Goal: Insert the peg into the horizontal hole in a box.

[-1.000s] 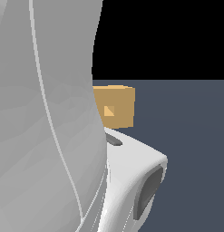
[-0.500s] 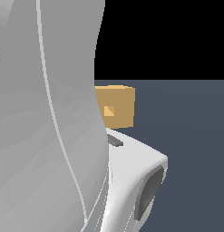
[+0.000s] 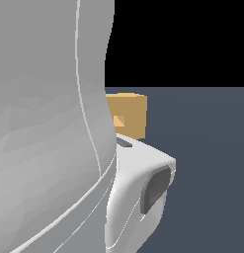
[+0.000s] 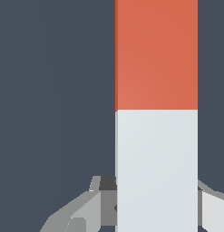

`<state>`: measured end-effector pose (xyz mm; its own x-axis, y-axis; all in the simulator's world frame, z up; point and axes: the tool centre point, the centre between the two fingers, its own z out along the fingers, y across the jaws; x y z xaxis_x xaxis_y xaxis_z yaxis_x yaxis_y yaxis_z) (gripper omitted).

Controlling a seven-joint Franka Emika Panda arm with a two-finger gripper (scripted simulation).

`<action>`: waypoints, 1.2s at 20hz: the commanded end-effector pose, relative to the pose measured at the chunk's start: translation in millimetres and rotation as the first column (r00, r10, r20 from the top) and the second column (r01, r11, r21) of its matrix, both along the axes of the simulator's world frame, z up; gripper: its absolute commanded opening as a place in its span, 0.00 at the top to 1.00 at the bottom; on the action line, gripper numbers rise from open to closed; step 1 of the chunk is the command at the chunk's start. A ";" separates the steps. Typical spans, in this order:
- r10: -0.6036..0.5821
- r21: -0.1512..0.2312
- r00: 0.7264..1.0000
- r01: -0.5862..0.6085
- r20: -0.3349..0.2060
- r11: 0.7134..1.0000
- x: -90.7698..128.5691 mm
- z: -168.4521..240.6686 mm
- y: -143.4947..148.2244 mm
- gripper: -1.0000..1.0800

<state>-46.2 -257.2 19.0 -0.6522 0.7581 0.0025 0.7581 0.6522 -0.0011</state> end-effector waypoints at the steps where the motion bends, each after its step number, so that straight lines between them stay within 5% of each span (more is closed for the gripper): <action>1: -0.015 -0.001 1.000 0.015 0.002 1.000 0.9 2.9 9.2 1.00; 24: -0.305 -0.001 0.952 0.305 0.002 0.952 29.1 38.5 170.3 1.00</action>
<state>-21.3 -98.2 53.9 -0.4100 0.9121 0.0016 0.9121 0.4100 -0.0012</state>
